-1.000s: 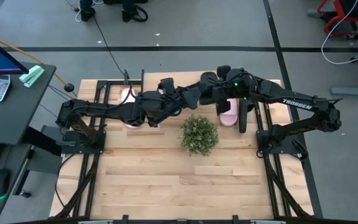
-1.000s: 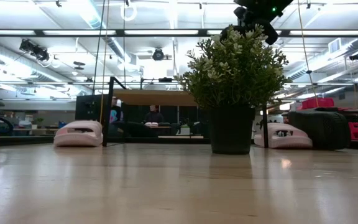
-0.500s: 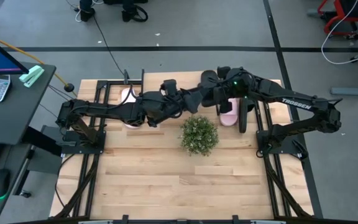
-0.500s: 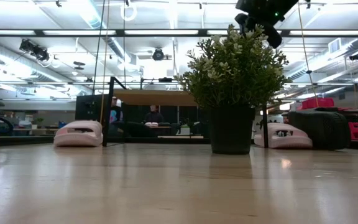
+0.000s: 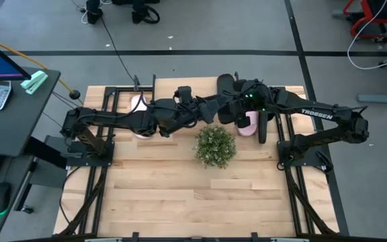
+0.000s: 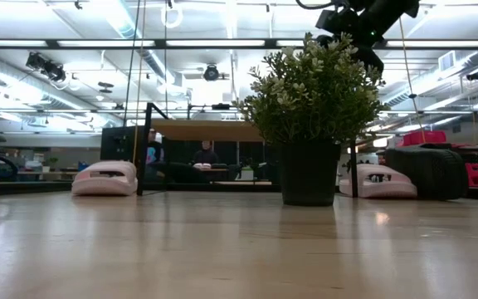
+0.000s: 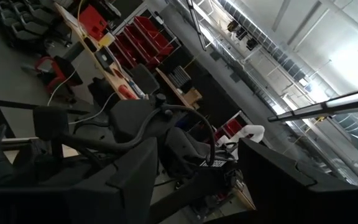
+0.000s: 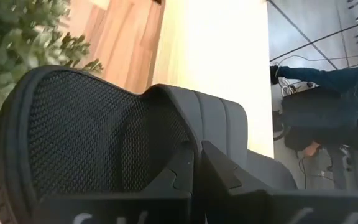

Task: Pick and place slides into the shelf
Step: Put the left black slipper on the shelf

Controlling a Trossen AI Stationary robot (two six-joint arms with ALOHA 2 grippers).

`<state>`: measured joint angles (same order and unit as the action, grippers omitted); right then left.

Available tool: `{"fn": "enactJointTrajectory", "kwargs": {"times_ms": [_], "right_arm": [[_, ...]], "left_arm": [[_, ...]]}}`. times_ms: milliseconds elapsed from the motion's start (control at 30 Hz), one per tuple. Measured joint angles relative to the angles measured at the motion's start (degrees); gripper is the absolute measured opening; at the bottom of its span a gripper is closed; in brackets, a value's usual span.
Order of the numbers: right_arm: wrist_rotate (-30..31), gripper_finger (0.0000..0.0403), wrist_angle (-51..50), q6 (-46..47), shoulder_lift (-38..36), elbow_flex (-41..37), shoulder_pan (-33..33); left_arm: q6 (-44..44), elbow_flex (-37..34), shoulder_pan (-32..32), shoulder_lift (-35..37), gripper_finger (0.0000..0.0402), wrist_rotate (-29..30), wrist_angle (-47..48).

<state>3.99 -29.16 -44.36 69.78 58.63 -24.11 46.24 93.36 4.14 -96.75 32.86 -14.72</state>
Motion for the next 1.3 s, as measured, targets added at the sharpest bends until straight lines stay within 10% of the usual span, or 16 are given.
{"fn": "enactJointTrajectory", "kwargs": {"times_ms": [1300], "right_arm": [[-2.0,0.0045,0.4,8.8,0.1,0.0,-1.6]], "left_arm": [[-1.1,0.0,-0.2,0.0,0.0217,0.1,1.6]]}}
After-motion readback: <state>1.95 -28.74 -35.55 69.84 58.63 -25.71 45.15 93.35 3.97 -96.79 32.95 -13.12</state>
